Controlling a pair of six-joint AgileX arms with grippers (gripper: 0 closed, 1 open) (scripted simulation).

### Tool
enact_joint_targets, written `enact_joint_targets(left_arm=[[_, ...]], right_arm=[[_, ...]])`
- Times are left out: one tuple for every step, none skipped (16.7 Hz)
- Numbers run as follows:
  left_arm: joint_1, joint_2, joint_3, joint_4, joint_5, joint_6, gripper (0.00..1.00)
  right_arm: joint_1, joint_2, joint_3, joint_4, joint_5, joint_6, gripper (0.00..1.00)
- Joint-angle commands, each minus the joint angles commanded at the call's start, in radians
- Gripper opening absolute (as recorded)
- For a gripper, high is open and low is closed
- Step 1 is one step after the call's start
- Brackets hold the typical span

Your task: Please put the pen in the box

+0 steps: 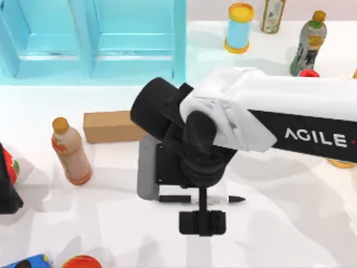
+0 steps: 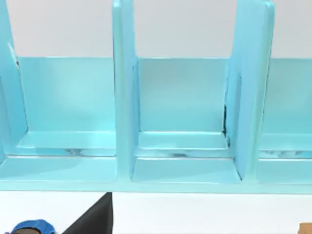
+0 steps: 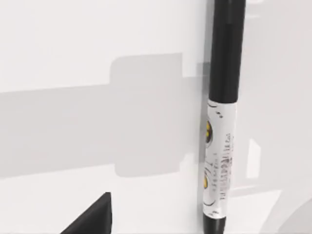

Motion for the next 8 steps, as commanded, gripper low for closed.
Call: enact_joint_targets(left_arm=[[0.0, 0.0, 0.0, 0.0, 0.0, 0.0, 1.0], [0.0, 0.0, 0.0, 0.0, 0.0, 0.0, 1.0], [0.0, 0.0, 0.0, 0.0, 0.0, 0.0, 1.0], [0.0, 0.0, 0.0, 0.0, 0.0, 0.0, 1.0], [0.0, 0.0, 0.0, 0.0, 0.0, 0.0, 1.0], [0.0, 0.0, 0.0, 0.0, 0.0, 0.0, 1.0], [0.0, 0.0, 0.0, 0.0, 0.0, 0.0, 1.0], [0.0, 0.0, 0.0, 0.0, 0.0, 0.0, 1.0]], right_arm=[[0.001, 0.003, 0.005, -0.002, 0.003, 0.001, 1.0], [0.001, 0.003, 0.005, -0.002, 0.003, 0.001, 1.0], [0.001, 0.003, 0.005, -0.002, 0.003, 0.001, 1.0], [0.001, 0.003, 0.005, -0.002, 0.003, 0.001, 1.0], [0.001, 0.003, 0.005, -0.002, 0.003, 0.001, 1.0], [-0.004, -0.001, 0.003, 0.0, 0.002, 0.001, 1.0], [-0.005, 0.002, 0.001, 0.003, 0.002, 0.0, 1.0], [-0.006, 0.011, -0.004, 0.016, 0.002, -0.003, 1.0]])
